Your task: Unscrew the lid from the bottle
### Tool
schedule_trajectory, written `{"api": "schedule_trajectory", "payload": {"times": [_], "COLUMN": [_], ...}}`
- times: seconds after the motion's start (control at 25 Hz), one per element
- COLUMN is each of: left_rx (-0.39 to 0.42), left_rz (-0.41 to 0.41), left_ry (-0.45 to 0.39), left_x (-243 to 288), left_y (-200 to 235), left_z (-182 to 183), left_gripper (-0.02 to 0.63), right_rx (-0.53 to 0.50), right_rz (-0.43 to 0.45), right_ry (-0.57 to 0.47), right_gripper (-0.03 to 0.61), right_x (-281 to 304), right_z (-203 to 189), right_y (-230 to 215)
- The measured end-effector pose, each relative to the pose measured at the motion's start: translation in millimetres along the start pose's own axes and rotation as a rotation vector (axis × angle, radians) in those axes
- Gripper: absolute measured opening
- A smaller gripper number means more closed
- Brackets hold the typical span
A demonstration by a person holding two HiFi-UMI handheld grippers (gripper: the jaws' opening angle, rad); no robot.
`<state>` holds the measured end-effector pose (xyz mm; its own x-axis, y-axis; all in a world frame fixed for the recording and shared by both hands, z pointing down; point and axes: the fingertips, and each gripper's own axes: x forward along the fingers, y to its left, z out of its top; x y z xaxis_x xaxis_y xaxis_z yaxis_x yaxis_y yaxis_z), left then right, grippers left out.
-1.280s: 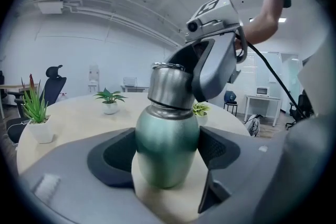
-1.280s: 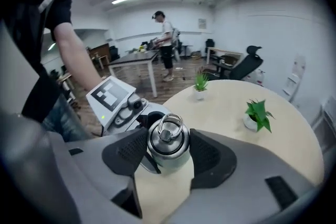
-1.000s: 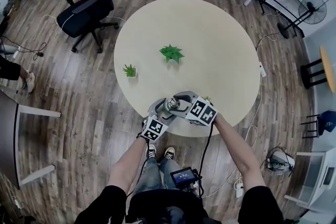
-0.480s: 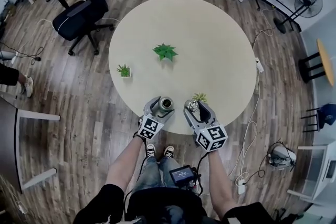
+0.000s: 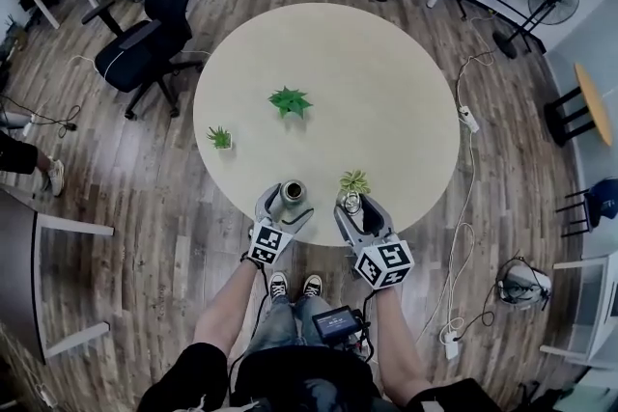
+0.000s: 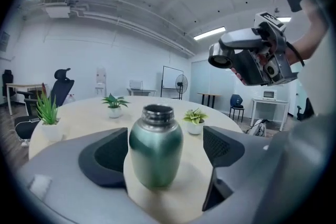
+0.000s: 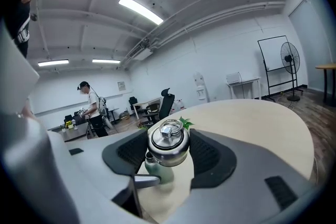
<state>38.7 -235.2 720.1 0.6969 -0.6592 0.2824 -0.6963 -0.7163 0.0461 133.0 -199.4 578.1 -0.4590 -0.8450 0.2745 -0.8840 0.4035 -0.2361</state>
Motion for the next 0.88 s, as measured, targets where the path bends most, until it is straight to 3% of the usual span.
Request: {"api": "schedule_trajectory", "payload": {"times": [0.44,0.6,0.68,0.88], "left_rx": [0.099,0.106,0.106,0.136], "left_rz": [0.186,0.236,0.268,0.339], "left_ry": [-0.302,-0.353,-0.396,-0.452], "left_x": [-104,-138,-153,-178], "left_y": [-13,-21,-25,-32], "left_z": [164,210,233,269], "left_gripper": [0.434,0.413,0.377,0.158], "right_rx": [-0.063,-0.077,-0.079,-0.107], "right_rz": [0.013,0.004,0.002,-0.01], "right_ry": [-0.156,-0.233,-0.266,-0.309], "right_gripper": [0.25,0.25,0.25,0.249], "right_x": [-45,-68,-78,-97], "right_z": [68,97,108,125], "right_y": [28,36,39,40]}}
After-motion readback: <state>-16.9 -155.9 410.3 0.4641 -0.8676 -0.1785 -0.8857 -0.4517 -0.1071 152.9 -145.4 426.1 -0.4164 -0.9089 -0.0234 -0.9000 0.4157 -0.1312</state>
